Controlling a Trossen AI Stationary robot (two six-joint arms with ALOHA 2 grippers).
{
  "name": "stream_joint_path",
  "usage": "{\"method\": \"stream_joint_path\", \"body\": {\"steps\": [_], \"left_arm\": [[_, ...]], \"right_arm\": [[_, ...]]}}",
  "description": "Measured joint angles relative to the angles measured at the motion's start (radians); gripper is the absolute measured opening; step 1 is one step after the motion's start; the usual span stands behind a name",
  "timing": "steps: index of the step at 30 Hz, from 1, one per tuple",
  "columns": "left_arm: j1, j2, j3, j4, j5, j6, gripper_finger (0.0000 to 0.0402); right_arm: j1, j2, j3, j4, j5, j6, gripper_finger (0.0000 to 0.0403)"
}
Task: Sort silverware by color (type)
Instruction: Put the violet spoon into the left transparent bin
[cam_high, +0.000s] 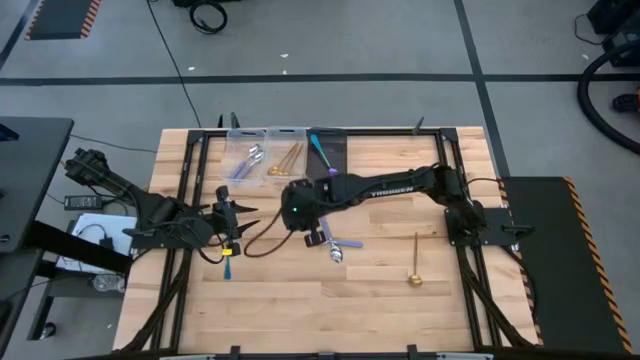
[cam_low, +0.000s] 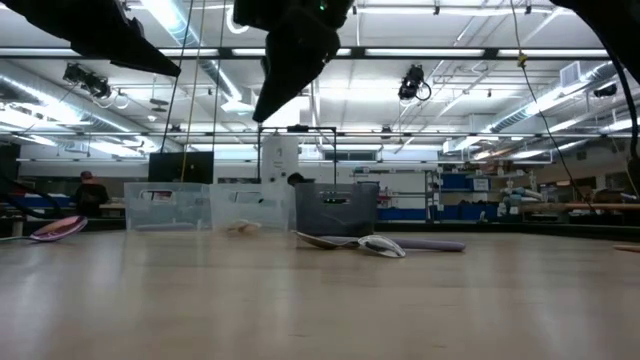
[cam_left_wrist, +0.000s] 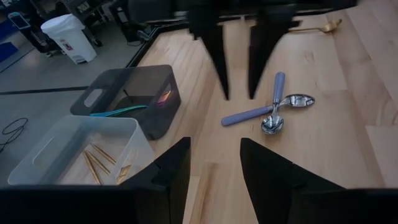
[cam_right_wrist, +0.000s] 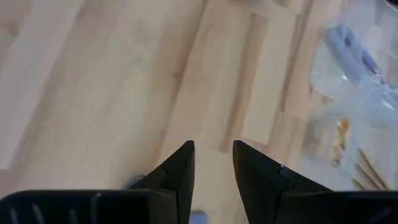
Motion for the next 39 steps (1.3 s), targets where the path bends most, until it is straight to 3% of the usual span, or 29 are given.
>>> {"method": "stream_joint_path", "body": {"steps": [12,25,39], "left_arm": [[0.000,0.000,0.000,0.000,0.000,0.000,0.0146],[0.000,0.000,0.000,0.001,0.000,0.000,0.0146],[0.000,0.000,0.000,0.145,0.000,-0.098,0.0146]], "right_arm": [[0.095,-0.002,-0.093,0.031,0.002,0.124,0.0118],[0.171,-0.028,-0.275,0.066,0.125,0.226,0.0118],[0.141,-0.307,-0.760,0.304,0.087,0.327,0.0119]]}}
